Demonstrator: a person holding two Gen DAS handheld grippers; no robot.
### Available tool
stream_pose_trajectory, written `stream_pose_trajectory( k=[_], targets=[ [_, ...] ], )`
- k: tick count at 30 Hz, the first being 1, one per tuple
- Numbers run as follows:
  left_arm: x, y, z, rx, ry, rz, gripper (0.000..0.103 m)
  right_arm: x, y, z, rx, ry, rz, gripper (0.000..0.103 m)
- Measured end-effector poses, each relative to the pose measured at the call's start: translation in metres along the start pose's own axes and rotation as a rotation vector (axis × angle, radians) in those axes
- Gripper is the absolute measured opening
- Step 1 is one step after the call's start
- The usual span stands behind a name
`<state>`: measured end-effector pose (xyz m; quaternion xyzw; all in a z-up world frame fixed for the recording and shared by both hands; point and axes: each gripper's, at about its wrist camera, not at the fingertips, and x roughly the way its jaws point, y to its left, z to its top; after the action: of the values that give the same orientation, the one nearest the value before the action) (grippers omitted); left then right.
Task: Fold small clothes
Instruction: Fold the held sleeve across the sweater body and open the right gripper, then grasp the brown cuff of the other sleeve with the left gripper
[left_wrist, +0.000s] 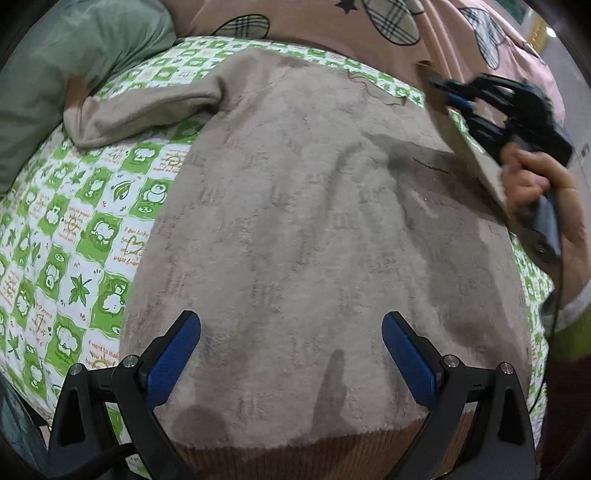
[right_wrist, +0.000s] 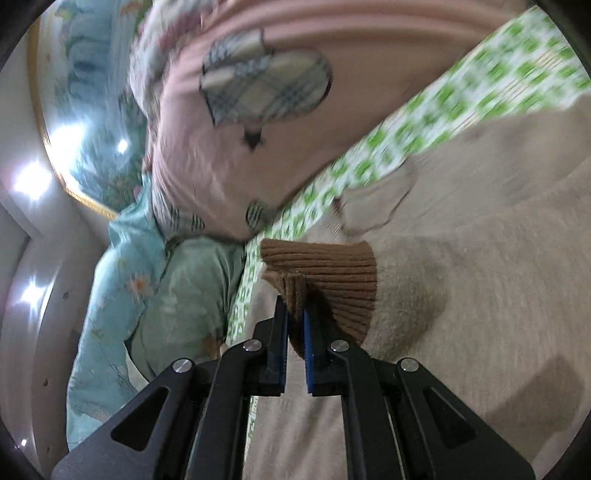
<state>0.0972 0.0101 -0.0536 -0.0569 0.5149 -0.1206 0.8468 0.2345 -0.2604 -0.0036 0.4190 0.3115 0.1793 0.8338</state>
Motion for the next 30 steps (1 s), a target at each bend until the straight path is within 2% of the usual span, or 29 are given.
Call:
stream_pose_trajectory(
  k=[4, 6, 8, 10, 12, 14, 17, 19, 22, 25, 26, 28, 29, 30],
  targets=[
    [0.001, 0.010, 0.015, -0.052, -0.030, -0.083, 0.099, 0.058, 0.003, -0.009, 0.009, 0.078, 0.012, 0.008],
    [0.005, 0.012, 0.027, -0.062, -0.044, -0.106, 0.099, 0.079, -0.002, -0.012, 0.014, 0.124, 0.002, 0.012],
    [0.012, 0.011, 0.045, -0.062, -0.058, -0.123, 0.099, 0.095, -0.006, -0.017, -0.005, 0.169, -0.039, 0.015],
    [0.022, 0.008, 0.062, -0.059, -0.067, -0.153, 0.099, 0.099, -0.010, -0.020, 0.010, 0.197, -0.040, 0.017],
    [0.035, 0.006, 0.081, -0.061, -0.063, -0.201, 0.099, 0.085, -0.010, -0.023, 0.020, 0.181, 0.008, 0.025],
    [0.052, 0.002, 0.103, -0.069, -0.059, -0.260, 0.099, 0.060, -0.006, -0.024, -0.006, 0.145, 0.022, 0.052],
    [0.079, -0.012, 0.138, -0.058, -0.049, -0.308, 0.099, 0.010, -0.002, -0.031, -0.031, 0.079, 0.052, 0.055],
    [0.097, -0.021, 0.156, -0.039, -0.037, -0.277, 0.099, -0.027, -0.001, -0.040, -0.044, 0.036, 0.058, 0.055],
    [0.128, -0.033, 0.180, -0.014, -0.013, -0.286, 0.093, -0.080, -0.008, -0.059, -0.034, -0.043, 0.049, 0.055],
    [0.145, -0.044, 0.195, 0.010, 0.001, -0.360, 0.078, -0.123, -0.024, -0.080, 0.008, -0.107, 0.019, 0.056],
    [0.150, -0.048, 0.197, 0.016, 0.005, -0.383, 0.068, -0.135, -0.030, -0.087, 0.027, -0.127, 0.004, 0.056],
    [0.162, -0.059, 0.202, 0.046, 0.008, -0.381, 0.043, -0.153, -0.040, -0.099, 0.061, -0.155, -0.023, 0.056],
    [0.162, -0.061, 0.199, 0.060, 0.008, -0.376, 0.020, -0.160, -0.045, -0.104, 0.079, -0.165, -0.040, 0.056],
    [0.167, -0.064, 0.200, 0.073, 0.010, -0.372, 0.012, -0.166, -0.048, -0.106, 0.087, -0.169, -0.050, 0.056]
  ],
)
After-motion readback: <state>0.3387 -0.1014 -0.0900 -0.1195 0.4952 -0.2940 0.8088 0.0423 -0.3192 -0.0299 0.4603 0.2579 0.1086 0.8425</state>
